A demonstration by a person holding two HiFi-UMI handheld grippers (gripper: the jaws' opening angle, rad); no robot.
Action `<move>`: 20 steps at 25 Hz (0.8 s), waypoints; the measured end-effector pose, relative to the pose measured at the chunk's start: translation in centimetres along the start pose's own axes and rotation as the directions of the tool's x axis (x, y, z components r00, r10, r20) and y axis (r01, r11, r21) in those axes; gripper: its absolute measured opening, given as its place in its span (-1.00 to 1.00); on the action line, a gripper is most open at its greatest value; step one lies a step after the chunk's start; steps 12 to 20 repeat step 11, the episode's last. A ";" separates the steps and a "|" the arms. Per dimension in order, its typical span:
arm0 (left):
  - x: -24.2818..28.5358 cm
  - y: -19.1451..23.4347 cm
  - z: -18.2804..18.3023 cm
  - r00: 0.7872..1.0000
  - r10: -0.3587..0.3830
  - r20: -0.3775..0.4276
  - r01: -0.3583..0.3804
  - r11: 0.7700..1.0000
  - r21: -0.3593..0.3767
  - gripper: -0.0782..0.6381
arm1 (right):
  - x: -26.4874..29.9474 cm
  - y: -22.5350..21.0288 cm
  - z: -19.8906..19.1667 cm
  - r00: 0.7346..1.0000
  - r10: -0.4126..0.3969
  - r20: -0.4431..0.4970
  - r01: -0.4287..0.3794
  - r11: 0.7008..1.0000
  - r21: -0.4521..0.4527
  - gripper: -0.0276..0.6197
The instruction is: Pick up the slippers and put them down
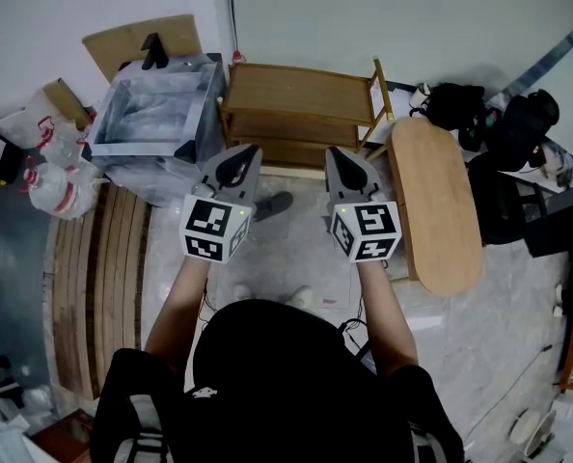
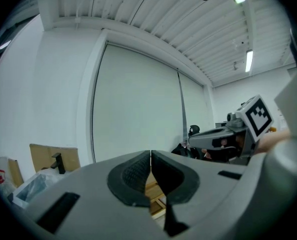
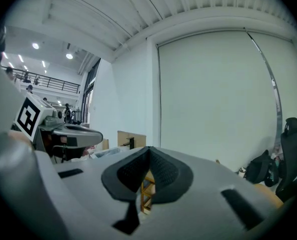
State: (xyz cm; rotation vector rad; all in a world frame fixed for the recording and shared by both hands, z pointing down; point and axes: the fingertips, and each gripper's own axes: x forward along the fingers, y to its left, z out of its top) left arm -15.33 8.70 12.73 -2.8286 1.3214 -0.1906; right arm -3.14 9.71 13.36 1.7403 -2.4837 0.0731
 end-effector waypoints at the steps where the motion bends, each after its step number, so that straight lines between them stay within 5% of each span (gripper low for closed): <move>1: -0.2 0.2 -0.1 1.000 0.005 0.000 -0.005 1.000 0.001 -0.76 | 0.0 0.1 0.0 1.000 0.001 0.000 -0.001 1.000 -0.003 -0.92; 20: -1.0 1.1 0.0 1.000 0.019 -0.003 -0.019 1.000 0.006 -0.76 | -0.4 0.5 0.0 1.000 -0.004 -0.008 0.004 1.000 -0.014 -0.92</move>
